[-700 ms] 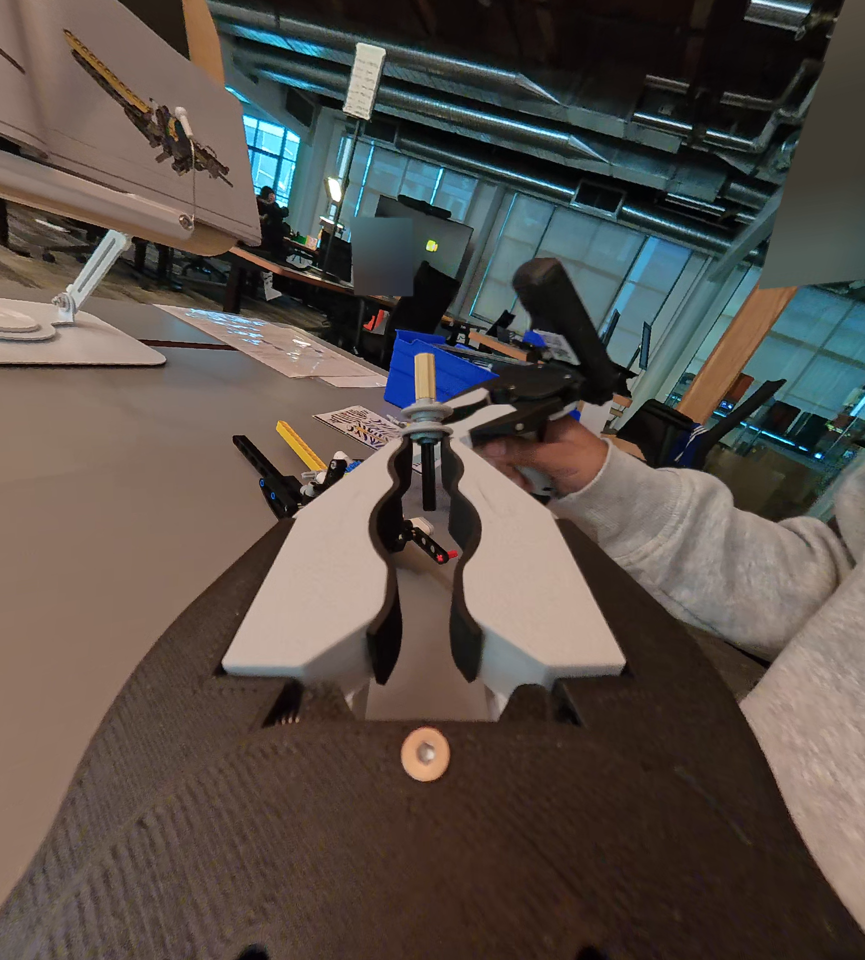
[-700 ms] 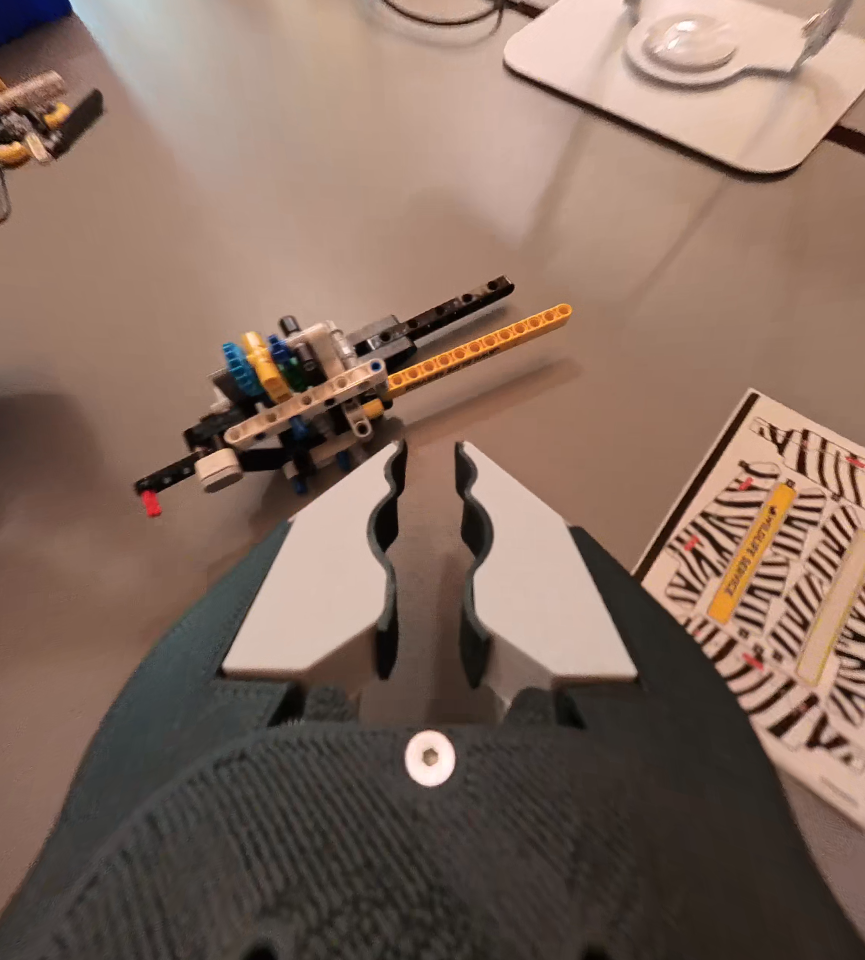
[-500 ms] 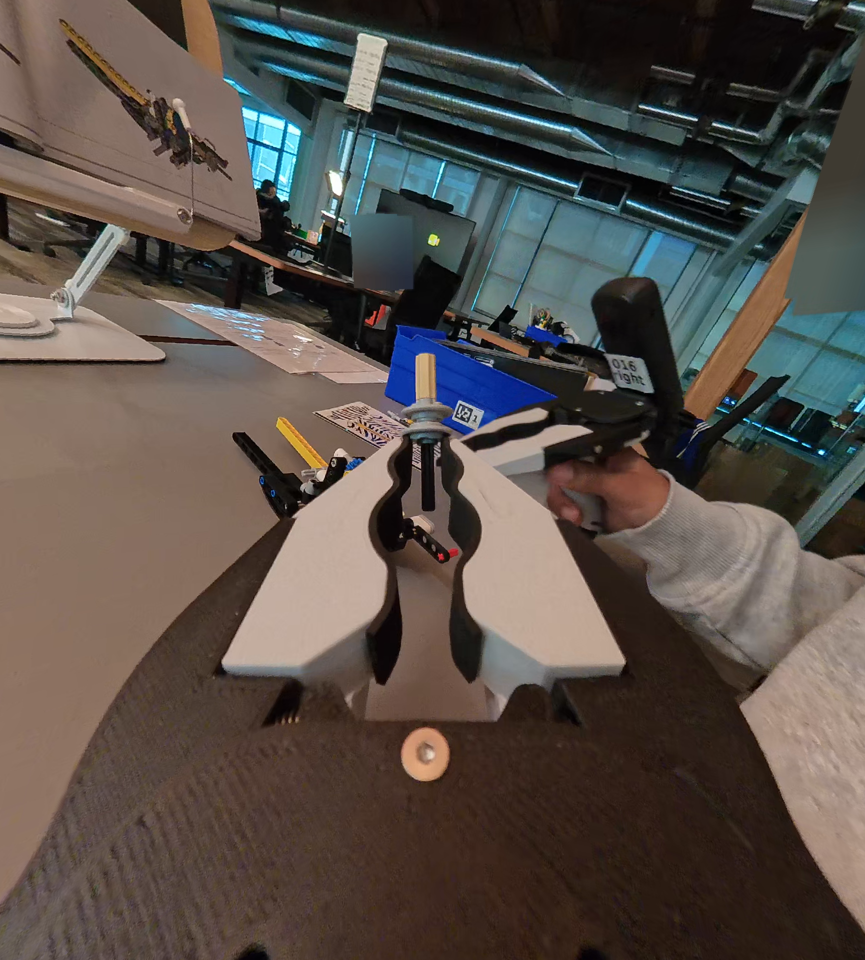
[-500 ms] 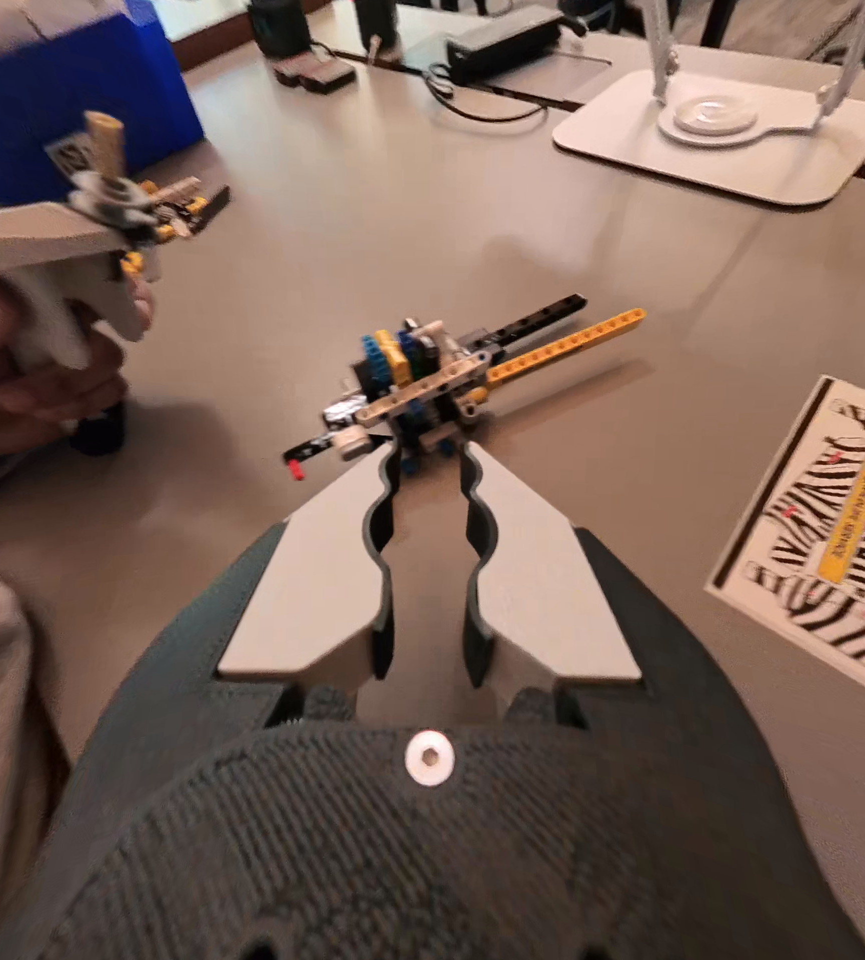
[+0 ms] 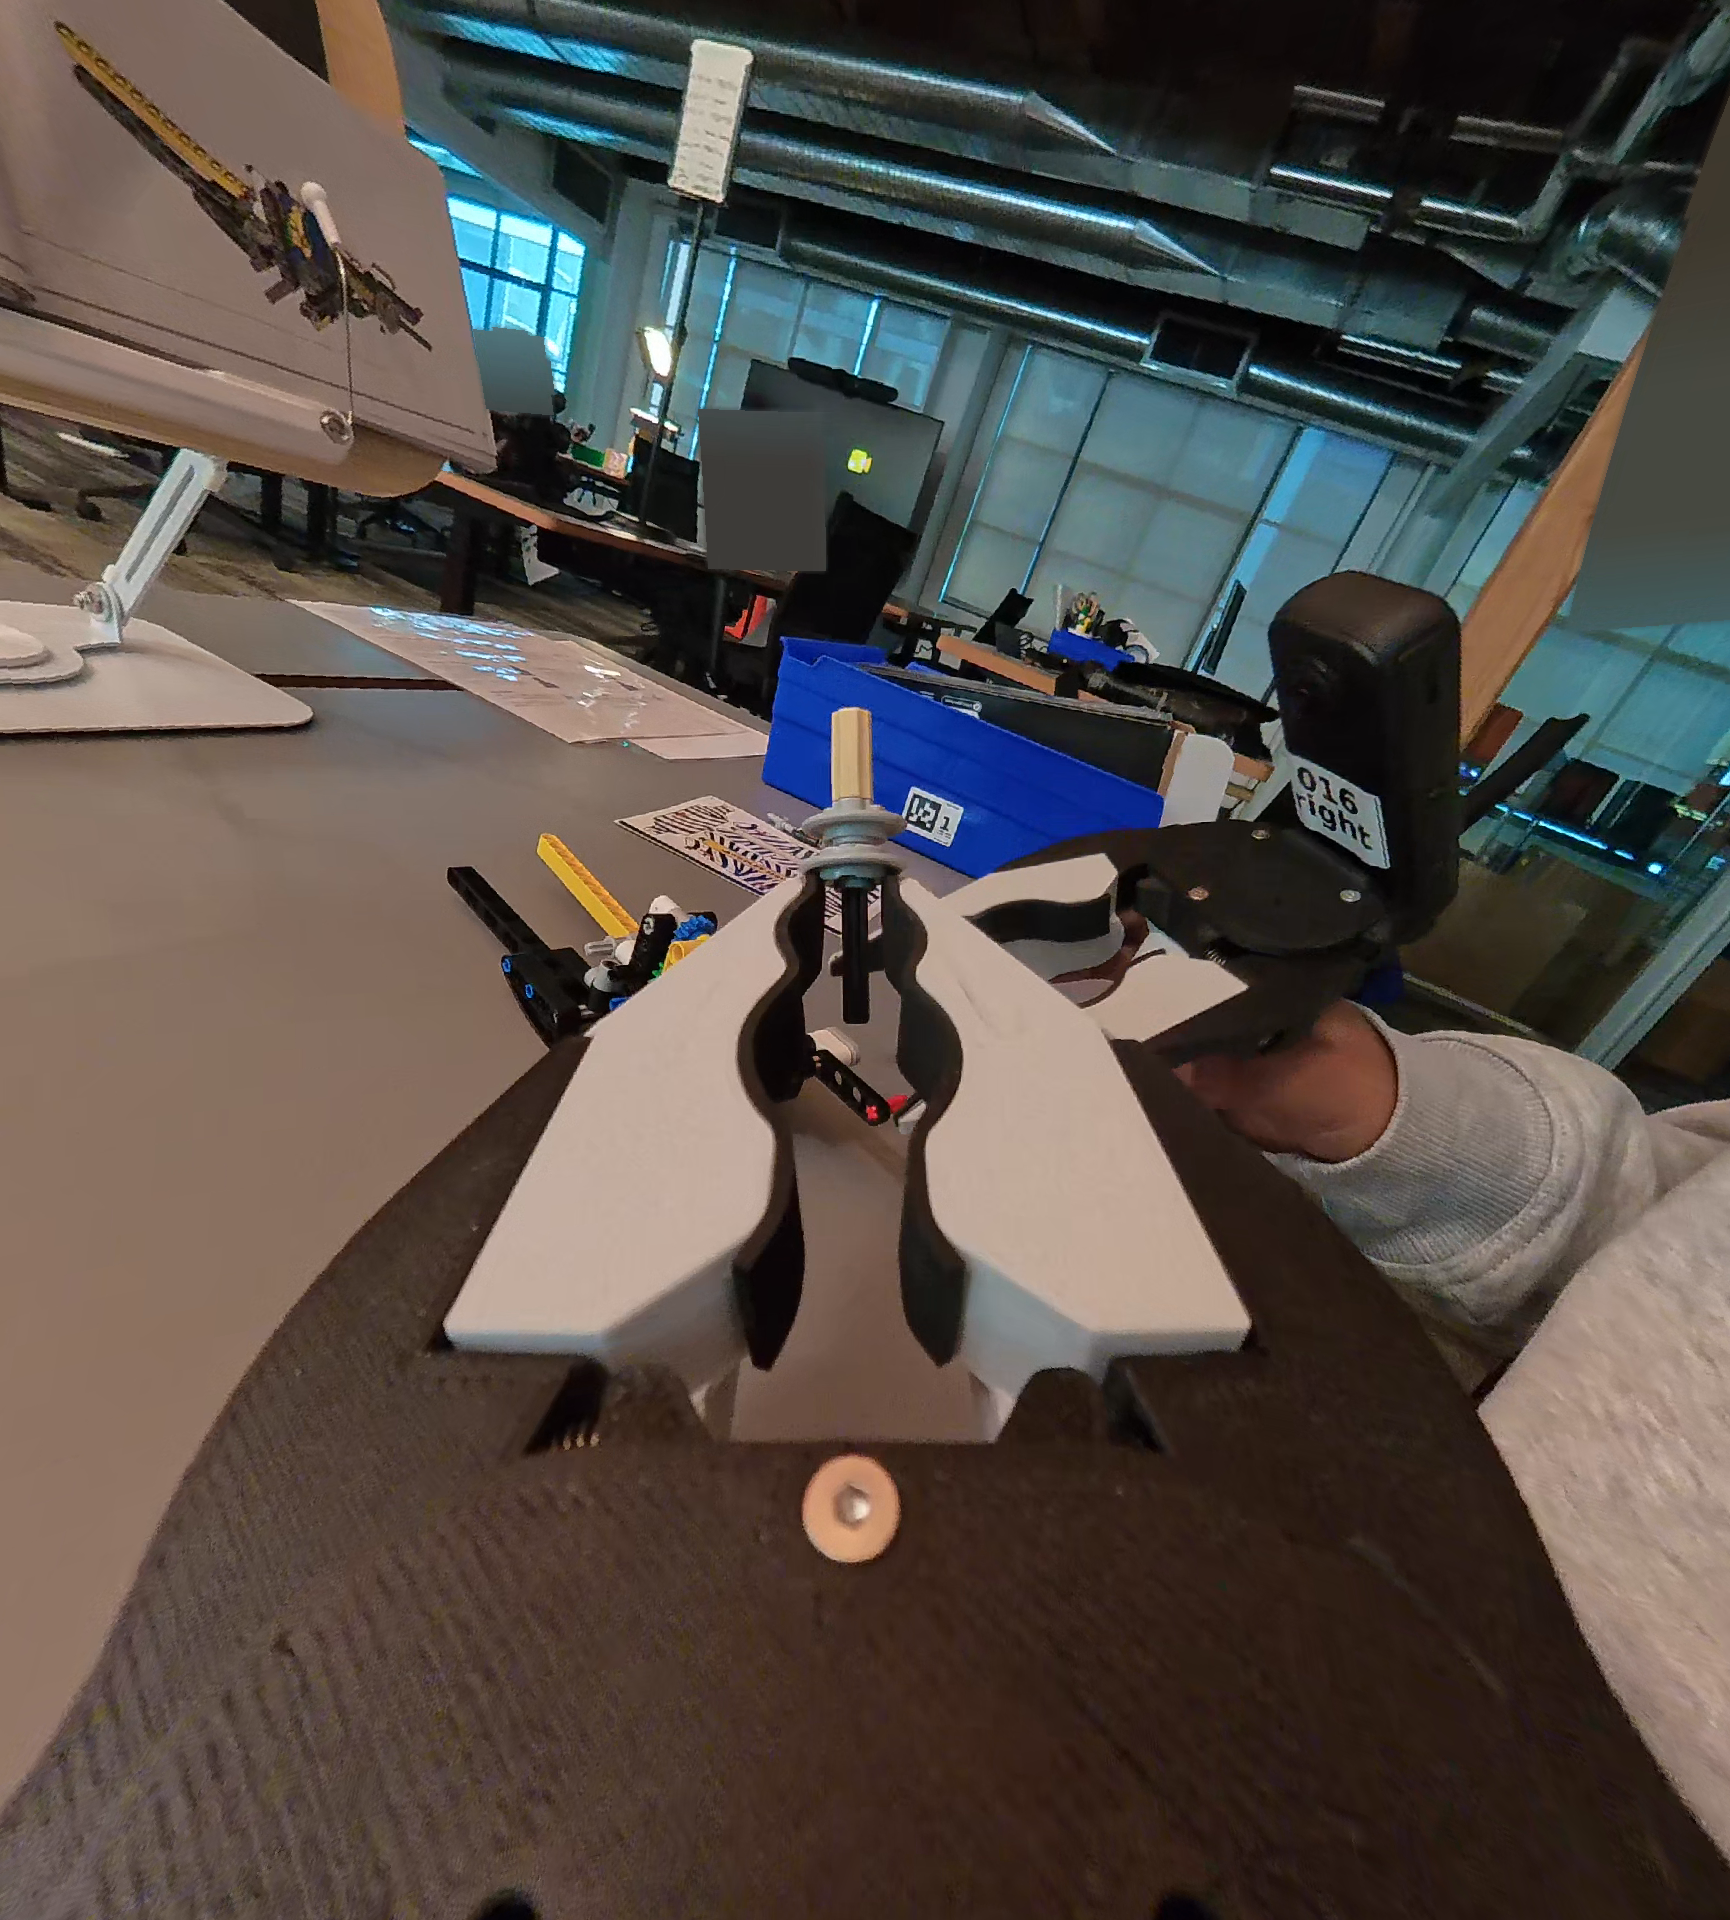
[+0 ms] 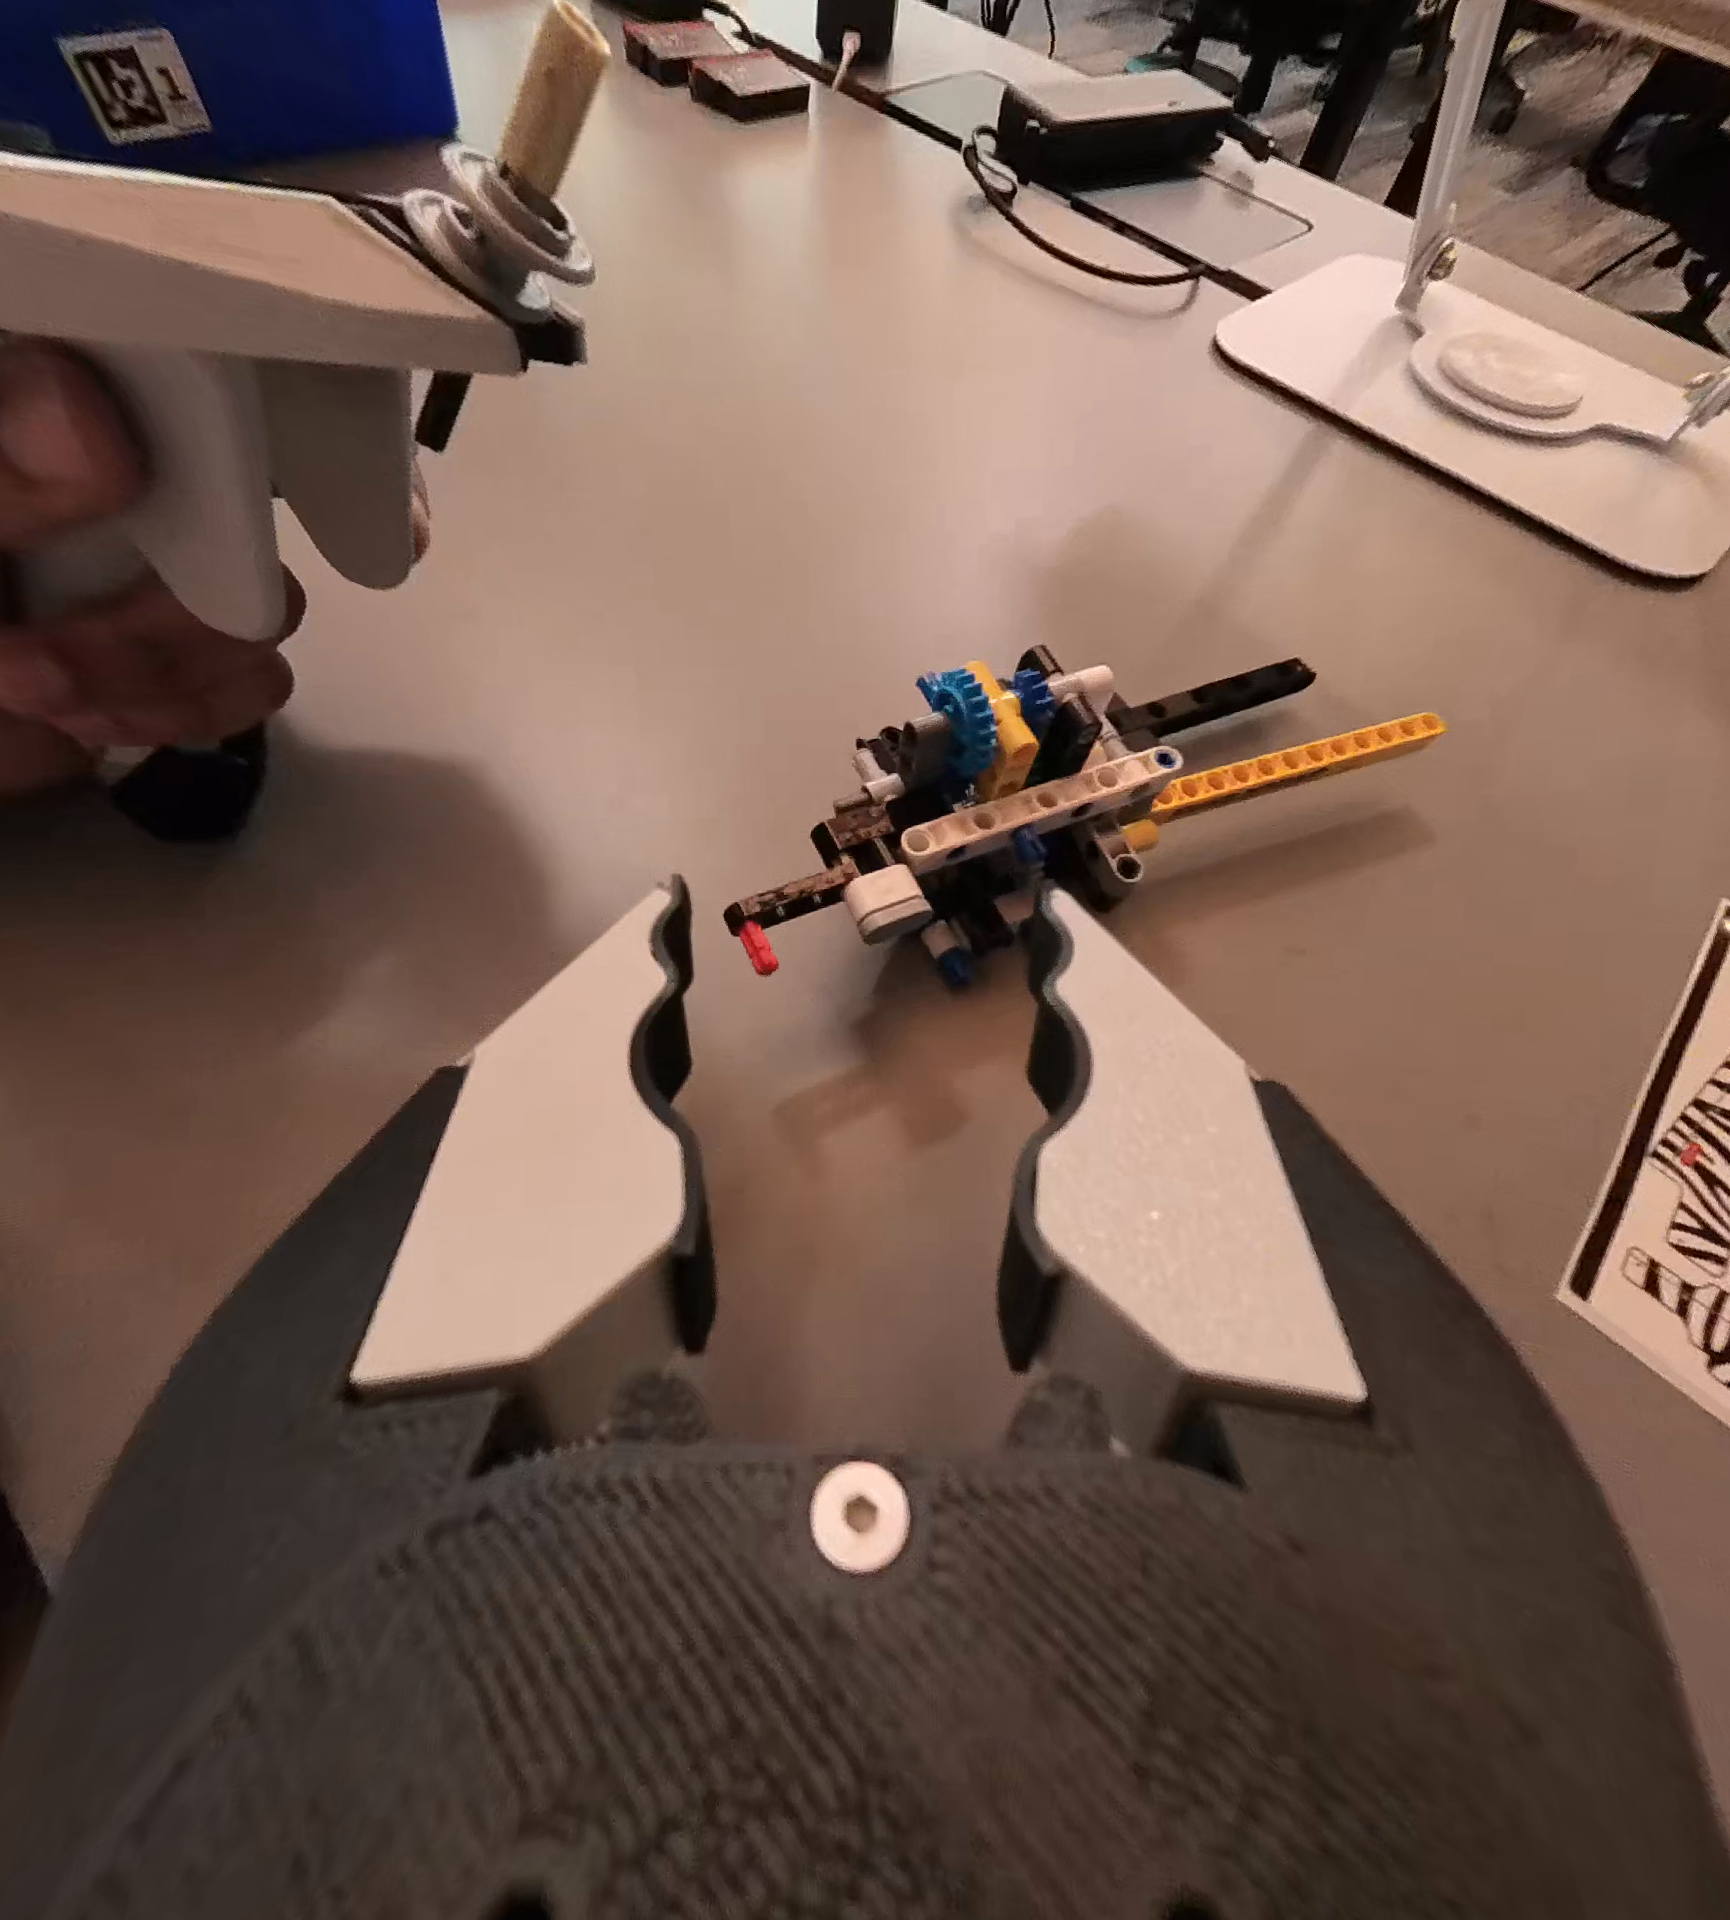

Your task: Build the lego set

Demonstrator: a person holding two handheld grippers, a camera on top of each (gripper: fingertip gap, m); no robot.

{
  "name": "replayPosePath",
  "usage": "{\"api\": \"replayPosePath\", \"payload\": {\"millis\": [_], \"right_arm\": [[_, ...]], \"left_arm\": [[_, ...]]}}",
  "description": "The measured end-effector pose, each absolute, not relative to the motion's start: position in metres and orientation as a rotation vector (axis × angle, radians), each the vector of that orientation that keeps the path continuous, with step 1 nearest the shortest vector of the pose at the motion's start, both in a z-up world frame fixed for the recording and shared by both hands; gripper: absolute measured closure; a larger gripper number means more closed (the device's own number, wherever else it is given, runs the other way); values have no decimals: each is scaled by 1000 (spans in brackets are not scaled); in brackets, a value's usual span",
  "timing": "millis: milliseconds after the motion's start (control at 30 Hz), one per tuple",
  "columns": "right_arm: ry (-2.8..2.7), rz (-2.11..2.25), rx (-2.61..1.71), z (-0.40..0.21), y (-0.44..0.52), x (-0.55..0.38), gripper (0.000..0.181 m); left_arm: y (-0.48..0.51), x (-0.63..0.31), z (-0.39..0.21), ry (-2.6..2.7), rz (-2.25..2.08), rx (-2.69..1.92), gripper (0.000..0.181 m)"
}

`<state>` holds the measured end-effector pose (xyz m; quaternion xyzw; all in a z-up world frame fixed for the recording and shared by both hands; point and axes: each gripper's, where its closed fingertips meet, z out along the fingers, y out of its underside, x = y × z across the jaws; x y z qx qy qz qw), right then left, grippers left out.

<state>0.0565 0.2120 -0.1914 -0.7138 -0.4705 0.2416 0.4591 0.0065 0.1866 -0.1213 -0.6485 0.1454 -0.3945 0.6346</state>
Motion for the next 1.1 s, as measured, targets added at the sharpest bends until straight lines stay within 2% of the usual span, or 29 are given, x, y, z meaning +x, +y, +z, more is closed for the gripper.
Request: {"api": "replayPosePath", "payload": {"millis": [300,733,1100], "right_arm": [[-1124,579,-1804,-196,222,71,122],[-998,583,-1892,-198,251,106,139],[-998,591,-1892,-199,251,106,139]], "left_arm": [[186,8,-121,339,-900,-1483,173],[186,8,-121,339,-901,-1483,173],[186,8,-122,338,-904,-1485,173]]}}
